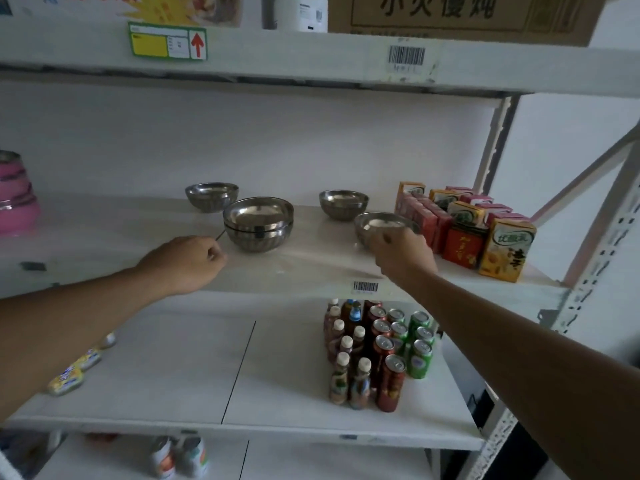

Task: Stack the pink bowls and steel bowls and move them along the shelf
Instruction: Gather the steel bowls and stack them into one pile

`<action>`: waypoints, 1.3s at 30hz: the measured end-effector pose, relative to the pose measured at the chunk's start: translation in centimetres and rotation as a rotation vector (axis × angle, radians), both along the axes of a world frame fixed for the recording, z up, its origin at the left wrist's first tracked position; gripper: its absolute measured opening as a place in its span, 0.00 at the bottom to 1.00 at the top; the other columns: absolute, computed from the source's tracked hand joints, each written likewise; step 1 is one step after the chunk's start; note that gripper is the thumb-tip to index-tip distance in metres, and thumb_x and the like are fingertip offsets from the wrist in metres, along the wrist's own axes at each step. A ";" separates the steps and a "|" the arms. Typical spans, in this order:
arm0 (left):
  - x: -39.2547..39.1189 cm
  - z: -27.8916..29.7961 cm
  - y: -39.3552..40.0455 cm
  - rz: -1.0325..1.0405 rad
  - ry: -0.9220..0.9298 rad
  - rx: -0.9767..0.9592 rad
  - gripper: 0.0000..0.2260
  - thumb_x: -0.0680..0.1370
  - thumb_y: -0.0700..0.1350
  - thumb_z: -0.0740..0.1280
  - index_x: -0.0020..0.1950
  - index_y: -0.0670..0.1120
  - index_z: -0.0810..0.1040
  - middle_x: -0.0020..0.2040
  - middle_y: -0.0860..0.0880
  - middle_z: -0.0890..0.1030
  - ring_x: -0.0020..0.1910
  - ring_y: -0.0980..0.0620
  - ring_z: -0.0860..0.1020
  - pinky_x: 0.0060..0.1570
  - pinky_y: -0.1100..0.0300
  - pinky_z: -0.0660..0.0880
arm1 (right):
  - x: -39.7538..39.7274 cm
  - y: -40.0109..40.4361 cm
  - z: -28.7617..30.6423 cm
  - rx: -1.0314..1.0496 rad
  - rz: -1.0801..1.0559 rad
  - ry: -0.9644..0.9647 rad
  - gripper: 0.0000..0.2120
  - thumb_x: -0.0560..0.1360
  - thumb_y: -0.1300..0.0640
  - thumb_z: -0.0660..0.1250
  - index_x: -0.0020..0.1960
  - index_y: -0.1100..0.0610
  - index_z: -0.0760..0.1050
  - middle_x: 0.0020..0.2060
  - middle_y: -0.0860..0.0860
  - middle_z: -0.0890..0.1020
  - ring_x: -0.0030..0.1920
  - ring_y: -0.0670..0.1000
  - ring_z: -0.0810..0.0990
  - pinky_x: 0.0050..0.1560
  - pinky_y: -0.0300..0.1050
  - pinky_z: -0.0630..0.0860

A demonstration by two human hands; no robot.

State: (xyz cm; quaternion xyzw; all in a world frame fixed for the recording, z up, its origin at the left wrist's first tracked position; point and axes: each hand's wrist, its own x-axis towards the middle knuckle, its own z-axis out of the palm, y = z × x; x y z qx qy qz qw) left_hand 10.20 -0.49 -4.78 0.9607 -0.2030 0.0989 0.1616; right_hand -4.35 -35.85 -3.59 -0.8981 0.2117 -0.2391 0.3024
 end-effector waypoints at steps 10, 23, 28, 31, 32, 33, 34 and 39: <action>2.4 0.8 0.1 0.001 -0.072 -0.037 0.08 0.80 0.54 0.64 0.45 0.55 0.81 0.44 0.58 0.82 0.41 0.59 0.77 0.40 0.57 0.72 | 1.2 -4.6 1.8 0.391 -0.215 0.106 0.23 0.85 0.42 0.59 0.66 0.61 0.76 0.43 0.59 0.86 0.35 0.57 0.89 0.43 0.55 0.90; 4.4 1.7 2.1 0.064 -0.041 -0.139 0.07 0.77 0.53 0.67 0.43 0.54 0.83 0.43 0.57 0.85 0.45 0.49 0.83 0.49 0.54 0.81 | 6.2 -3.9 0.4 0.598 -0.201 -0.143 0.07 0.85 0.52 0.67 0.55 0.55 0.78 0.32 0.53 0.84 0.18 0.46 0.77 0.19 0.38 0.73; 5.6 2.7 4.8 0.064 0.024 -0.201 0.08 0.77 0.52 0.66 0.44 0.52 0.83 0.46 0.55 0.85 0.46 0.48 0.83 0.48 0.54 0.80 | 7.8 -0.3 2.6 0.563 -0.173 -0.095 0.09 0.87 0.58 0.62 0.59 0.63 0.76 0.33 0.56 0.82 0.18 0.48 0.76 0.17 0.38 0.71; 6.7 2.9 6.2 0.038 0.078 -0.244 0.09 0.78 0.51 0.66 0.44 0.50 0.84 0.46 0.53 0.86 0.47 0.46 0.84 0.53 0.52 0.82 | 9.3 1.4 3.8 0.504 -0.196 -0.087 0.09 0.88 0.59 0.60 0.59 0.65 0.75 0.26 0.56 0.81 0.16 0.49 0.75 0.15 0.38 0.69; 7.2 2.9 6.5 0.040 0.076 -0.255 0.10 0.78 0.50 0.66 0.44 0.48 0.85 0.45 0.51 0.87 0.48 0.45 0.84 0.54 0.51 0.82 | 9.8 1.7 4.2 0.498 -0.197 -0.083 0.10 0.88 0.59 0.60 0.57 0.66 0.75 0.23 0.55 0.81 0.16 0.49 0.75 0.16 0.38 0.69; 7.8 2.9 6.6 0.046 0.071 -0.267 0.11 0.78 0.49 0.66 0.45 0.46 0.85 0.45 0.50 0.87 0.49 0.44 0.84 0.54 0.51 0.82 | 10.4 1.9 4.6 0.501 -0.194 -0.078 0.12 0.88 0.58 0.60 0.56 0.66 0.76 0.21 0.55 0.80 0.17 0.50 0.75 0.17 0.39 0.69; 8.4 2.9 6.7 0.054 0.070 -0.279 0.12 0.78 0.49 0.66 0.46 0.44 0.86 0.45 0.48 0.88 0.49 0.44 0.84 0.53 0.51 0.82 | 11.1 2.0 5.0 0.502 -0.194 -0.073 0.14 0.88 0.57 0.59 0.55 0.67 0.77 0.22 0.56 0.81 0.17 0.50 0.75 0.17 0.40 0.70; 11.5 3.0 6.1 0.086 0.100 -0.271 0.15 0.80 0.50 0.63 0.42 0.43 0.83 0.43 0.44 0.87 0.46 0.42 0.84 0.46 0.54 0.78 | 15.0 1.5 6.5 0.451 -0.190 -0.047 0.20 0.86 0.56 0.56 0.55 0.70 0.81 0.23 0.58 0.82 0.14 0.50 0.74 0.15 0.37 0.68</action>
